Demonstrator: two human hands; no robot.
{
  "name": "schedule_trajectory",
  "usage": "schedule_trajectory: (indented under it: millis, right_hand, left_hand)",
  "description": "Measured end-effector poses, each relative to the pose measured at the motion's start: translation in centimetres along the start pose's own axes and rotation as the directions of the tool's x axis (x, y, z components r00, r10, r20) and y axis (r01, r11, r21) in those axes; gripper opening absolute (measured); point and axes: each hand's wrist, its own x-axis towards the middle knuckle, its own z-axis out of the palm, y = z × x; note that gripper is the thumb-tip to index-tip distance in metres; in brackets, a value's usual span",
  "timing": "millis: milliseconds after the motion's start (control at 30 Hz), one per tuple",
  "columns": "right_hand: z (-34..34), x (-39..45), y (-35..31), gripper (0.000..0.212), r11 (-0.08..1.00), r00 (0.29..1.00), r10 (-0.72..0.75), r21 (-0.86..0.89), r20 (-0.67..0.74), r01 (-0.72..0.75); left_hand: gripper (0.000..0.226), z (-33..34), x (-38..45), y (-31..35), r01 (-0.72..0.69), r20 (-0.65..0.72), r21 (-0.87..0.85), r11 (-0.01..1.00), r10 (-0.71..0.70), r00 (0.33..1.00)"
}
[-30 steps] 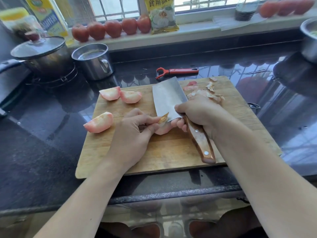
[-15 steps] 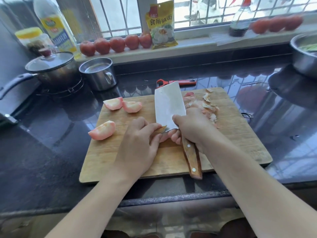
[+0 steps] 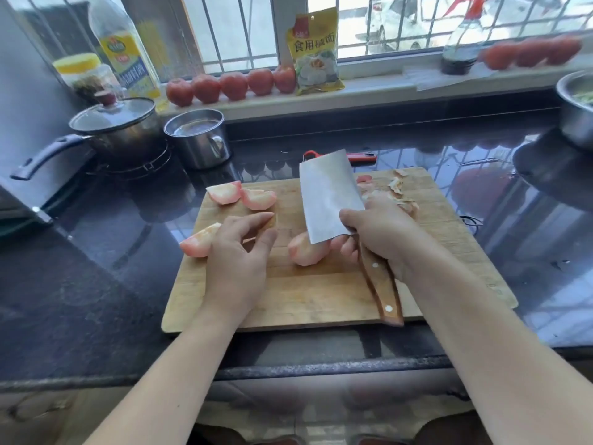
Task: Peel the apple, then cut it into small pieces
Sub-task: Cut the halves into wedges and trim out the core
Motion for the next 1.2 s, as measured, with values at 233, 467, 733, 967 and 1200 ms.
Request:
schedule_trajectory:
  millis: [233, 467, 733, 967, 1200]
  right_hand:
    - [-7.9, 0.2, 0.2, 0.026, 0.979, 0.987, -0.064, 0.18, -0.147, 0.09]
    - [-11.8, -2.1, 3.1, 0.022, 0.991, 0.97, -0.04, 0.117, -0.241, 0.07]
    - [-13.5, -4.0, 3.8, 0.02, 0.995, 0.964, -0.049, 0.076, -0.26, 0.071]
    - [-11.8, -3.4, 2.7, 0.018, 0.995, 0.971, -0.069, 0.059, -0.23, 0.085]
    - [-12.0, -4.9, 2.0, 0.018, 0.995, 0.967, -0.092, 0.006, -0.239, 0.097]
  left_hand:
    - [0.021, -0.8, 1.1, 2.6, 0.015, 0.114, 0.043, 0.999, -0.019, 0.993]
    - [0.03, 6.5, 5.5, 7.8, -0.317, 0.459, 0.27, 0.909, 0.168, 0.872]
    - [0.053, 9.0, 6.9, 9.8, -0.284, 0.563, 0.32, 0.904, 0.06, 0.825]
    - [0.029, 4.3, 9.1, 8.8, -0.219, 0.549, 0.302, 0.928, 0.018, 0.836]
    - [0.055, 7.2, 8.8, 10.2, -0.33, 0.687, 0.444, 0.833, -0.08, 0.722]
